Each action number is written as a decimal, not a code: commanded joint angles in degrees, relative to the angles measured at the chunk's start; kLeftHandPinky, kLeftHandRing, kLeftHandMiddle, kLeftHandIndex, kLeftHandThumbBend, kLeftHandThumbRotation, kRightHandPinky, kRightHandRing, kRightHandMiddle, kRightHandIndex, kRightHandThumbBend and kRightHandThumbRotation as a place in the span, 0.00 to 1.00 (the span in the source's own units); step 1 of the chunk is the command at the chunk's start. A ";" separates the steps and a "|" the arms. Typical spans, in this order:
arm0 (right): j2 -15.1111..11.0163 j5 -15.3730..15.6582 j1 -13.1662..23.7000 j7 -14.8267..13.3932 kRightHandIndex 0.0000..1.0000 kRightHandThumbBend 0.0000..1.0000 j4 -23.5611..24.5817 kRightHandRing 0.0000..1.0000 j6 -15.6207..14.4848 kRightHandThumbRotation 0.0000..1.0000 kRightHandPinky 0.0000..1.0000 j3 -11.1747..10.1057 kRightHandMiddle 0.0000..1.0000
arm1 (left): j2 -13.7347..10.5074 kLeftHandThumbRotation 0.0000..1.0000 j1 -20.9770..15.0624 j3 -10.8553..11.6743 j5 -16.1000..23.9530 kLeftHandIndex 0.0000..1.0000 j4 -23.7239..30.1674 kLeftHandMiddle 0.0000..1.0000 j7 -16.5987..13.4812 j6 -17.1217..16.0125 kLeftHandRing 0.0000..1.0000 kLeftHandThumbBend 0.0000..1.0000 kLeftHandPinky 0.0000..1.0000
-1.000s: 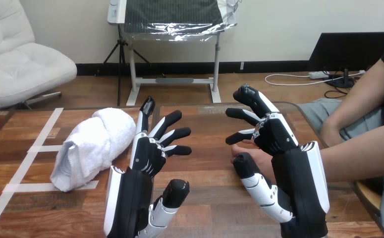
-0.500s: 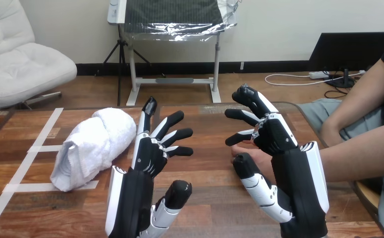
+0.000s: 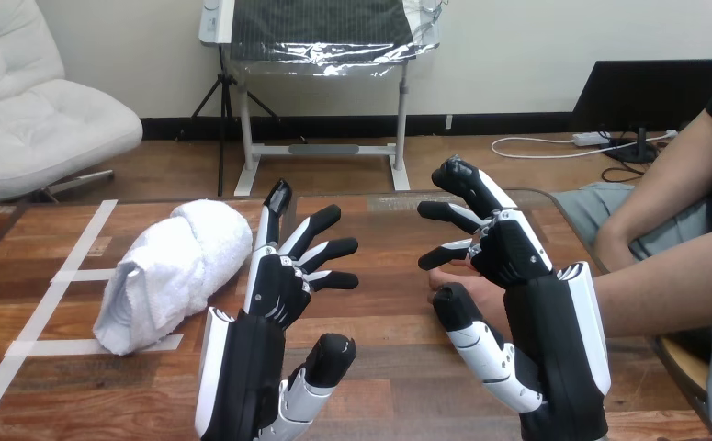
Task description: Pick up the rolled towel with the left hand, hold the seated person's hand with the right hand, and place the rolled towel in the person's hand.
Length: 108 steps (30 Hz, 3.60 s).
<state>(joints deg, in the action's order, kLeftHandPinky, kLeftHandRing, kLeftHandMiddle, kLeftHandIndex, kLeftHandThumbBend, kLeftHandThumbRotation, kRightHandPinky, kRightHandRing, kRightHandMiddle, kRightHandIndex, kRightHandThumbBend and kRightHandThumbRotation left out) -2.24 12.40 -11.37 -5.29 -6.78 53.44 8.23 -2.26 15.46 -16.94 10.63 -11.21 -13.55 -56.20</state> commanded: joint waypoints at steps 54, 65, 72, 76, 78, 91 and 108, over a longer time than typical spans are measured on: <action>1.16 0.73 3.10 -0.99 0.85 0.61 0.32 0.79 0.41 0.74 0.54 -0.56 0.86 | 4.41 0.87 -2.84 4.16 2.89 1.00 -0.68 0.87 -2.37 -2.02 0.79 0.81 0.66; 1.07 0.15 3.26 -0.67 0.84 0.62 -0.05 0.80 0.41 0.74 0.54 -0.32 0.87 | 3.54 0.91 -4.52 12.46 18.61 1.00 2.39 0.92 -11.13 2.25 0.87 0.80 0.79; 1.06 0.14 3.24 -0.71 0.84 0.62 -0.23 0.80 0.52 0.73 0.55 -0.30 0.87 | 0.50 0.92 -6.75 16.37 31.04 1.00 4.88 0.98 -19.60 6.94 0.97 0.73 0.95; 1.08 0.50 3.27 -0.91 0.84 0.62 -0.34 0.81 0.59 0.73 0.55 -0.47 0.87 | -1.43 0.93 -8.19 17.82 37.66 1.00 6.46 0.99 -24.83 11.43 0.99 0.68 0.98; 1.09 0.55 3.26 -0.94 0.84 0.62 -0.36 0.81 0.60 0.74 0.55 -0.49 0.87 | -1.91 0.93 -8.53 17.97 39.83 1.00 7.13 1.00 -26.66 13.67 0.99 0.67 0.99; 1.00 0.37 3.22 -0.83 0.83 0.62 -0.35 0.81 0.45 0.74 0.55 -0.50 0.87 | -6.17 0.93 -10.75 18.07 48.90 1.00 10.55 1.00 -29.82 31.88 1.00 0.65 1.00; 1.00 1.45 3.43 -1.46 0.83 0.62 -0.59 0.81 0.78 0.75 0.55 -1.11 0.87 | -12.46 0.80 -13.68 18.02 50.79 1.00 12.00 1.00 -24.21 47.04 1.00 0.61 1.00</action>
<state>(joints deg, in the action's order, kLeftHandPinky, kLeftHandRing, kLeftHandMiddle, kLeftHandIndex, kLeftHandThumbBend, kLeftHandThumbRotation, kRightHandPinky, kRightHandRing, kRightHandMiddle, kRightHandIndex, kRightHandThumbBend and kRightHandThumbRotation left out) -2.15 13.45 -11.32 -5.93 -6.82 53.44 8.06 -11.77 5.64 0.93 61.09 -1.20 -38.99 -11.87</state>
